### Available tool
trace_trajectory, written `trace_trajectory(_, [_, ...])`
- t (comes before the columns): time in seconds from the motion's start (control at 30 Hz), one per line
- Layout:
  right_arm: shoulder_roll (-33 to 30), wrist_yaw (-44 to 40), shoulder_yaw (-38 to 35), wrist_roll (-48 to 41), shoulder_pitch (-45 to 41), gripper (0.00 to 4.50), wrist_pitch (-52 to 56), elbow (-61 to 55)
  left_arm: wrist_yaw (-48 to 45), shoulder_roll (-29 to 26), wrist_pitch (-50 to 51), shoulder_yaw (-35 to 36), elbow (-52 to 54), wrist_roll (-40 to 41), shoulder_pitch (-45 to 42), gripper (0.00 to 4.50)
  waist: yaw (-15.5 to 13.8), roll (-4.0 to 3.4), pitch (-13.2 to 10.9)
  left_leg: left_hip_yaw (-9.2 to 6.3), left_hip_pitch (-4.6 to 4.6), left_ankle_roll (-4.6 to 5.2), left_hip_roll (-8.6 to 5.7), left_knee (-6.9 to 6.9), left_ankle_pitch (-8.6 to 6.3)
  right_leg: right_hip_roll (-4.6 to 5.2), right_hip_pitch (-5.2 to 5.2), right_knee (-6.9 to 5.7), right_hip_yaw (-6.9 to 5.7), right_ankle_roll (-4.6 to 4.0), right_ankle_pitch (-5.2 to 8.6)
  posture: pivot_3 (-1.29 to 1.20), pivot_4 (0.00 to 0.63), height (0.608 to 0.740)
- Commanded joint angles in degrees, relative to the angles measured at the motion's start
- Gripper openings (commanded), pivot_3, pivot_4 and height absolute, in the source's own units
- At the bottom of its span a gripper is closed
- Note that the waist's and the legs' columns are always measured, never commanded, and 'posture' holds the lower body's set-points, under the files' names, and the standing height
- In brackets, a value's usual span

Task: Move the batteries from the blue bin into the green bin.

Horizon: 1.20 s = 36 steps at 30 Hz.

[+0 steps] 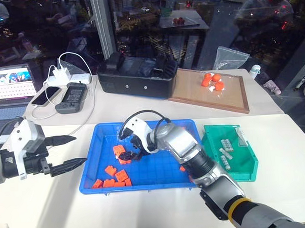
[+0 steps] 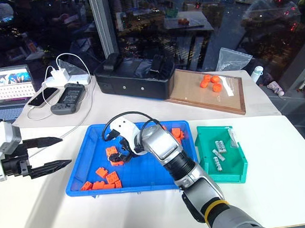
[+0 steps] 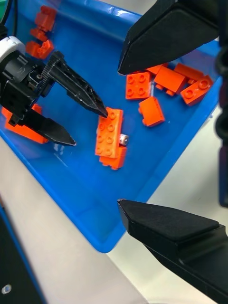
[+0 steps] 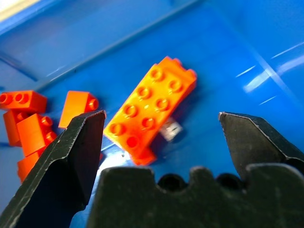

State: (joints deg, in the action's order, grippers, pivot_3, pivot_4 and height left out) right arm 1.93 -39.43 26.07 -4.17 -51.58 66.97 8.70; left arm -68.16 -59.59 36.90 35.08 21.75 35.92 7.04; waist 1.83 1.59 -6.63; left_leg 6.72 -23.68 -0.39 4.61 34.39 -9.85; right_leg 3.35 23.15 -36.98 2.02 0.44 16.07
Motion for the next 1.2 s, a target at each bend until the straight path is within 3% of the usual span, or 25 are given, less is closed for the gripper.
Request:
trace_trajectory(0.03, [1.8, 1.1, 1.1, -0.8, -1.6, 4.42, -0.4, 2.0, -0.7, -1.9, 0.0, 1.7, 0.7, 0.3, 0.1, 4.50, 0.2, 0.03, 0.0, 0.01, 0.00, 0.00, 0.00, -0.01, 0.00, 0.00, 0.00, 0.00, -0.02, -0.01, 0.01, 0.00, 0.150, 0.735])
trace_trajectory(0.33, [3.5, 3.5, 4.5, 0.9, -0.5, 4.42, -5.9, 9.6, -0.5, -2.9, 1.0, 0.6, 0.9, 0.9, -0.8, 4.50, 0.7, 0.14, 0.1, -0.04, 0.20, -0.07, 0.00, -0.20, 0.03, 0.02, -0.04, 0.02, -0.04, -0.07, 0.03, 0.00, 0.150, 0.735])
trace_trajectory(0.43, [2.4, 3.8, 5.5, 2.1, -0.2, 3.72, -8.6, 10.3, -0.5, -3.2, 1.0, -0.1, 0.6, 0.9, -1.5, 4.50, 0.7, 0.17, 0.2, -0.06, 0.28, -0.08, 0.00, -0.27, 0.03, 0.04, -0.05, 0.02, -0.03, -0.08, 0.03, 0.00, 0.150, 0.735])
trace_trajectory(0.5, [0.6, 2.9, 6.4, 2.7, -0.2, 2.77, -9.5, 8.7, -0.5, -3.3, 0.9, -0.7, 0.4, 0.9, -1.9, 4.50, 0.7, 0.18, 0.2, -0.06, 0.29, -0.09, 0.00, -0.30, 0.03, 0.04, -0.04, 0.02, -0.03, -0.09, 0.04, 0.00, 0.150, 0.735])
trace_trajectory(0.57, [-1.1, 2.0, 6.4, 2.6, -0.3, 2.32, -9.0, 6.8, -0.6, -3.3, 0.8, -1.0, 0.2, 0.9, -2.2, 4.50, 0.6, 0.19, 0.2, -0.07, 0.29, -0.11, 0.01, -0.30, 0.04, 0.06, -0.04, 0.02, -0.03, -0.09, 0.04, 0.00, 0.150, 0.735])
trace_trajectory(0.63, [-4.6, -0.1, 6.4, 1.6, 0.2, 1.59, -7.0, 2.4, -0.7, -3.3, 0.5, -1.5, 0.0, 0.7, -2.7, 4.50, 0.5, 0.19, 0.2, -0.06, 0.27, -0.12, 0.02, -0.31, 0.05, 0.09, -0.03, 0.03, -0.04, -0.09, 0.04, 0.00, 0.150, 0.735])
trace_trajectory(0.67, [-6.8, -1.2, 6.4, 1.2, 0.5, 1.46, -6.3, 0.0, -0.8, -3.3, 0.4, -1.7, -0.1, 0.6, -2.9, 4.50, 0.5, 0.20, 0.2, -0.07, 0.25, -0.13, 0.03, -0.31, 0.05, 0.09, -0.02, 0.05, -0.03, -0.08, 0.04, 0.00, 0.150, 0.735])
trace_trajectory(0.83, [-15.4, -4.4, 5.6, 0.2, 0.8, 1.45, -5.4, -6.1, -0.8, -3.0, -0.6, -3.5, -1.0, 0.2, -4.2, 4.50, 0.4, 0.32, 0.3, -0.08, 0.20, -0.12, 0.03, -0.34, 0.06, 0.09, 0.00, 0.15, -0.02, -0.09, 0.04, 0.00, 0.150, 0.735])
trace_trajectory(1.03, [-20.6, -5.3, 6.6, 2.8, -0.7, 1.45, -12.0, -3.0, -0.6, -2.4, -1.9, -7.1, -2.3, -0.1, -7.1, 4.50, 0.7, 0.34, 0.3, -0.08, 0.18, -0.05, 0.01, -0.50, 0.10, -0.02, -0.06, 0.14, 0.10, -0.16, 0.04, 0.00, 0.150, 0.735])
trace_trajectory(1.1, [-21.7, -5.8, 6.7, 3.4, -1.1, 2.45, -13.6, -2.4, -0.7, -2.4, -2.3, -8.2, -3.1, -0.2, -8.1, 4.50, 0.6, 0.33, 0.3, -0.05, 0.17, 0.28, 0.00, -0.51, 0.30, -0.03, -0.05, 0.16, 0.13, -0.15, 0.05, 0.00, 0.150, 0.735])
trace_trajectory(1.2, [-23.0, -7.9, 6.2, 2.9, -1.6, 3.35, -13.5, -4.1, -0.7, -2.6, -2.8, -9.5, -4.1, -0.3, -9.5, 4.50, 0.6, 0.33, 0.3, 0.02, 0.17, 0.29, 0.00, -0.51, 0.31, -0.03, -0.04, 0.19, 0.13, -0.15, 0.05, 0.00, 0.150, 0.735])
